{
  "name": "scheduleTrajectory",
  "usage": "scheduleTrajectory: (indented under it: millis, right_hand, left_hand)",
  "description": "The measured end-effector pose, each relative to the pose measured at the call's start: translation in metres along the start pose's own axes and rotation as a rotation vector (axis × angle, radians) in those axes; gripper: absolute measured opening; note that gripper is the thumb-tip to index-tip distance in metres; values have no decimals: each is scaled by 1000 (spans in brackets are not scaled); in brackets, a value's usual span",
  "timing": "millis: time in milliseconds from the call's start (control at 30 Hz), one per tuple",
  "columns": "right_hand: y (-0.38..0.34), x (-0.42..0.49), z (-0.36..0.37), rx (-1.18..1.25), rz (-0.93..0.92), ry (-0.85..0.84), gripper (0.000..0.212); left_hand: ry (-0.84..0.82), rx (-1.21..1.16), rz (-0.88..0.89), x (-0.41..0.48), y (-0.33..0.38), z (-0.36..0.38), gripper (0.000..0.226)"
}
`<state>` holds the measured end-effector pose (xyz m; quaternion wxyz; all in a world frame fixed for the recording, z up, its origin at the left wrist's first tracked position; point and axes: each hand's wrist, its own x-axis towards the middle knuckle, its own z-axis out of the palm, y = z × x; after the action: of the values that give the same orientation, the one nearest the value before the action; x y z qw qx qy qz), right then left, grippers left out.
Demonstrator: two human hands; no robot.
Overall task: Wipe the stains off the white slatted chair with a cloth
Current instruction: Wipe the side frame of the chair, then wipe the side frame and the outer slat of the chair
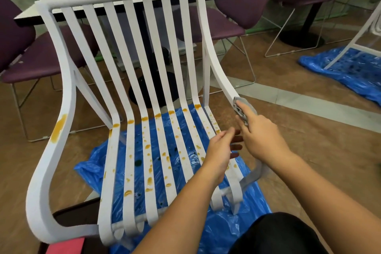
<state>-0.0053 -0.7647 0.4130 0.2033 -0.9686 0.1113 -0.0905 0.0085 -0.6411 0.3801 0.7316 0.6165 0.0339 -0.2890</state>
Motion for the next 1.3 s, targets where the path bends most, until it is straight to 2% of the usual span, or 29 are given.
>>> scheduleTrajectory:
  millis: [67, 167, 300, 367, 433, 567, 633, 767, 833, 900, 967, 1033, 1100, 1167, 1300]
  right_hand:
    - [7, -30, 6, 190, 29, 76, 61]
    - [17, -64, 18, 454, 100, 129, 67]
    - [25, -75, 31, 574, 130, 192, 53]
    - [24, -77, 31, 648, 156, 201, 57]
    - [22, -78, 30, 779, 293, 180, 59]
    - [13, -63, 20, 1034, 745, 124, 45]
    - [1, -56, 7, 1011, 787, 141, 43]
    - [-30, -44, -23, 942, 539, 278, 39]
    - [-52, -39, -33, 890, 388, 353, 42]
    - [-75, -35, -36, 959, 231, 351, 45]
    - [-104, -31, -34, 1175, 156, 194, 36]
    - [-133, -27, -27, 1343, 134, 18, 31]
    - [-158, -27, -15, 1375, 114, -79, 31]
    - [-177, -27, -3, 1338, 100, -143, 33]
    - [-207, -27, 26, 1214, 18, -216, 20]
  left_hand:
    - [-57, 19, 50, -3, 5, 6, 38]
    - [-70, 147, 151, -6, 9, 18, 32]
    - [21, 206, 176, -1, 11, 27, 30]
    - [44, 202, 156, 0, 11, 29, 29]
    - [52, 187, 123, -1, 12, 33, 27]
    - [53, 142, 64, -2, 12, 33, 30]
    - [50, 153, 54, -3, 10, 30, 32]
    - [110, 212, 80, -9, 12, 15, 37]
    - [124, 116, 30, -14, 12, 0, 39]
    - [96, -61, -22, -24, 18, -17, 46]
    - [35, -255, 16, -38, 27, -33, 54]
    - [25, -514, 129, -56, 36, -51, 62]
    - [80, -735, 217, -75, 46, -73, 73]
    - [132, -765, 249, -92, 57, -98, 75]
    - [261, -599, 245, -107, 71, -142, 43]
